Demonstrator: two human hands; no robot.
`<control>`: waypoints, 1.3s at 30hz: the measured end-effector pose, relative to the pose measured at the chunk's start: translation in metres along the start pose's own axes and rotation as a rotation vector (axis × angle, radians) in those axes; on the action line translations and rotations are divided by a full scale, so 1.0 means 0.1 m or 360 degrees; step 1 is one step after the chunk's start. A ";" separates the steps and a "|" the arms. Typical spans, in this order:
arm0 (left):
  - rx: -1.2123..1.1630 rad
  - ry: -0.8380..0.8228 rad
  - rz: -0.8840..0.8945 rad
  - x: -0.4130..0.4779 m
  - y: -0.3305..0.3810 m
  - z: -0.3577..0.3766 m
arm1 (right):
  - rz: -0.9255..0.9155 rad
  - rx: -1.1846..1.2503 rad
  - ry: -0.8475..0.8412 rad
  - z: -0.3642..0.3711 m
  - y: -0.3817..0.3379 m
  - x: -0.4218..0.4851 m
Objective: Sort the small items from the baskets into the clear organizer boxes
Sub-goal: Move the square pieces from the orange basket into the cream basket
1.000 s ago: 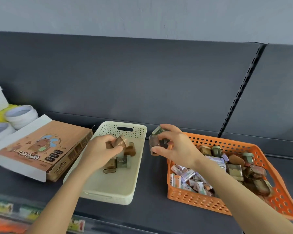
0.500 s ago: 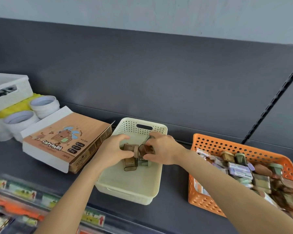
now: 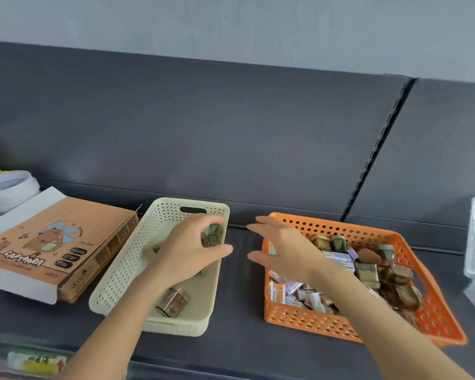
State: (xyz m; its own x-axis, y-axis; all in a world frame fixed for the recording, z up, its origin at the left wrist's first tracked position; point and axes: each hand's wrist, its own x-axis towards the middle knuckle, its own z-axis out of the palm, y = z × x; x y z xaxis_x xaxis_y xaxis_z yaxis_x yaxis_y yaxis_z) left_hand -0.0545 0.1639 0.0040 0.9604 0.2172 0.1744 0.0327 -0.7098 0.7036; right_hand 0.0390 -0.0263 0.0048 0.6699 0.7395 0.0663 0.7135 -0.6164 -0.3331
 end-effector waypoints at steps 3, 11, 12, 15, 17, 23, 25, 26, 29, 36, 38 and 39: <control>-0.0004 -0.0117 0.0117 0.07 0.24 0.25 | 0.0136 0.0023 0.0062 -0.09 0.27 -0.31; 0.0101 -0.0511 0.0386 0.21 0.81 0.94 | 0.0509 -0.0016 0.0234 -0.36 1.04 -1.07; 0.0126 -0.0569 0.0399 0.23 0.86 1.02 | 0.0542 -0.0018 0.0238 -0.37 1.11 -1.15; 0.0220 -0.0694 0.0449 0.32 1.00 1.25 | 0.0544 0.0013 0.0294 -0.41 1.28 -1.33; 0.0276 -0.0726 0.0482 0.40 1.08 1.38 | 0.0543 0.0050 0.0326 -0.43 1.34 -1.41; 0.0389 -0.0761 0.0505 0.70 1.27 1.71 | 0.0614 0.0074 0.0310 -0.46 1.42 -1.51; 0.0384 -0.0783 0.0510 0.77 1.29 1.81 | 0.0638 0.0035 0.0253 -0.47 1.46 -1.48; 0.0370 -0.0796 0.0514 0.79 1.30 1.85 | 0.0658 -0.0024 0.0188 -0.47 1.48 -1.46; 0.0371 -0.0825 0.0528 0.83 1.30 1.96 | 0.0690 -0.0327 -0.0076 -0.44 1.56 -1.38; 0.0543 -0.0882 0.0642 0.85 1.40 2.16 | 0.0609 -0.0541 -0.0172 -0.54 1.70 -1.29; 0.0563 -0.0948 0.0643 0.85 1.43 2.21 | 0.0571 -0.0430 -0.0109 -0.57 1.77 -1.33; 0.0580 -0.0966 0.0639 0.84 1.43 2.24 | 0.0556 -0.0364 -0.0054 -0.58 1.79 -1.35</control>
State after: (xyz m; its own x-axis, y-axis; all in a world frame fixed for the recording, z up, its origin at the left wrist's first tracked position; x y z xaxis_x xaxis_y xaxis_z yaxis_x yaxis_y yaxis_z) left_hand 0.0930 -0.0697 -0.0347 0.8973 -0.4271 -0.1119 -0.3584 -0.8527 0.3801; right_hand 0.0881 -0.2526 -0.0093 0.8752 0.4816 -0.0459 0.4745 -0.8731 -0.1121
